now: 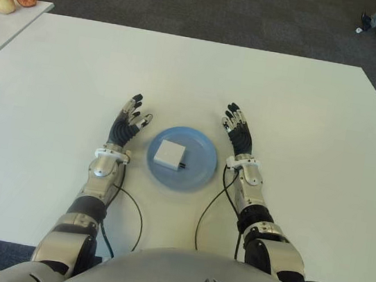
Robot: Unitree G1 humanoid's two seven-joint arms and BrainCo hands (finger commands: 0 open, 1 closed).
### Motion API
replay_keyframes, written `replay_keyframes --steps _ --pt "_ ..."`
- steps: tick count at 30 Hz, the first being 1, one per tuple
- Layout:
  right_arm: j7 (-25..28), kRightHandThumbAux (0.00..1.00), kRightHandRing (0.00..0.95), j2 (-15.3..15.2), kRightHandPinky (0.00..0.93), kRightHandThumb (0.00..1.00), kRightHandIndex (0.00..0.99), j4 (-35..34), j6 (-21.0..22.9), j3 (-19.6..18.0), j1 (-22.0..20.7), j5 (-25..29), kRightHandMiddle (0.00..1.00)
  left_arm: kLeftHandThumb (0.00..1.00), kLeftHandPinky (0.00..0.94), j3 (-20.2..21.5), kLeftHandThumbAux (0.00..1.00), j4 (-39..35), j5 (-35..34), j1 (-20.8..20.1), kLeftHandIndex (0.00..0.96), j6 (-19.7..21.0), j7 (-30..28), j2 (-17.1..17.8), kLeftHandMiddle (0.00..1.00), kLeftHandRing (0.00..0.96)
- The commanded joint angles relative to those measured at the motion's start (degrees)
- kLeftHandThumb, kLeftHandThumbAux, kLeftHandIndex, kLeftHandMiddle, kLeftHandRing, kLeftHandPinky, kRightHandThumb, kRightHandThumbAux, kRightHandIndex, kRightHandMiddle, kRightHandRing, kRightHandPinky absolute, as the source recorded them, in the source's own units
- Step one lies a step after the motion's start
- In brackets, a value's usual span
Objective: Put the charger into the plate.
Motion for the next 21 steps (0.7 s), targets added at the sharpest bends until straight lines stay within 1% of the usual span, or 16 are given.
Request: replay_keyframes --steps 1,9,15,21 --pt "-0.6 0.644 0.0 0.4 0.0 0.02 0.0 1.7 2.4 0.3 3.4 0.0 0.012 0.0 0.0 -0.7 0.584 3.0 -0.6 1.8 0.0 2.0 -1.3 -1.3 0.0 0.0" --pt "-0.8 0.647 0.0 0.4 0.0 0.016 0.0 1.4 2.5 0.5 3.7 0.1 0.013 0.0 0.0 -1.3 0.591 3.2 -0.6 1.4 0.0 3.3 -1.6 -1.0 0.0 0.0" --pt "-1.1 0.646 0.0 0.3 0.0 0.014 0.0 1.4 2.4 0.5 3.8 0.0 0.014 0.0 0.0 -1.1 0.59 3.5 -1.8 0.8 0.0 5.3 -2.6 -1.3 0.0 0.0" --pt "-1.3 0.641 0.0 0.3 0.0 0.012 0.0 1.5 2.3 0.5 3.8 0.0 0.015 0.0 0.0 -1.0 0.59 3.8 -2.3 0.4 0.0 6.0 -2.8 -1.5 0.001 0.0"
